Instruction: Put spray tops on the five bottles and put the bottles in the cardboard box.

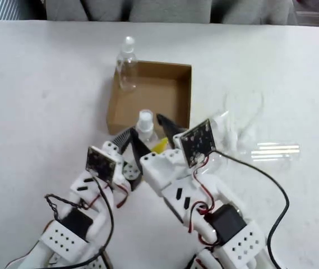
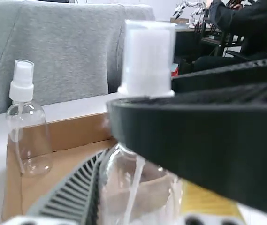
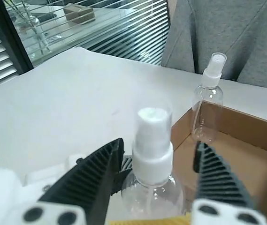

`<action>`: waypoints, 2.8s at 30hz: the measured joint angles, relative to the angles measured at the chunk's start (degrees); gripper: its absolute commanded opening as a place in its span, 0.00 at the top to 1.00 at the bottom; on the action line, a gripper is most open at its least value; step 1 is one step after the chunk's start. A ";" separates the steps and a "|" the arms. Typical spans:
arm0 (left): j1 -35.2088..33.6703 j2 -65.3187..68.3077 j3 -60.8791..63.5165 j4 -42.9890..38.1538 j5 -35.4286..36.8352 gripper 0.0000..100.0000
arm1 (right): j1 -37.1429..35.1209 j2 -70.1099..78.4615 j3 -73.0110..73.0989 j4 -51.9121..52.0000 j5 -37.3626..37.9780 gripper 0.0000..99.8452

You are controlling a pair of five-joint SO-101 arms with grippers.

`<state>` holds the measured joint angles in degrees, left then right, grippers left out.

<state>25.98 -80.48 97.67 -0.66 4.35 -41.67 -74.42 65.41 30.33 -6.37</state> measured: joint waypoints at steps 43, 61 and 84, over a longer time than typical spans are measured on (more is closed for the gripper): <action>-0.09 0.00 0.00 0.00 0.00 0.98 | 13.89 11.52 -7.21 -6.68 0.18 0.99; -0.09 0.00 0.00 1.14 0.00 0.98 | 11.69 44.84 -47.56 11.08 6.24 0.99; 0.09 0.00 0.00 1.23 0.00 0.98 | 4.40 52.04 -68.57 48.70 6.86 0.99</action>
<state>26.07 -80.48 97.67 0.57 4.35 -37.27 -22.37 -3.16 79.03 0.48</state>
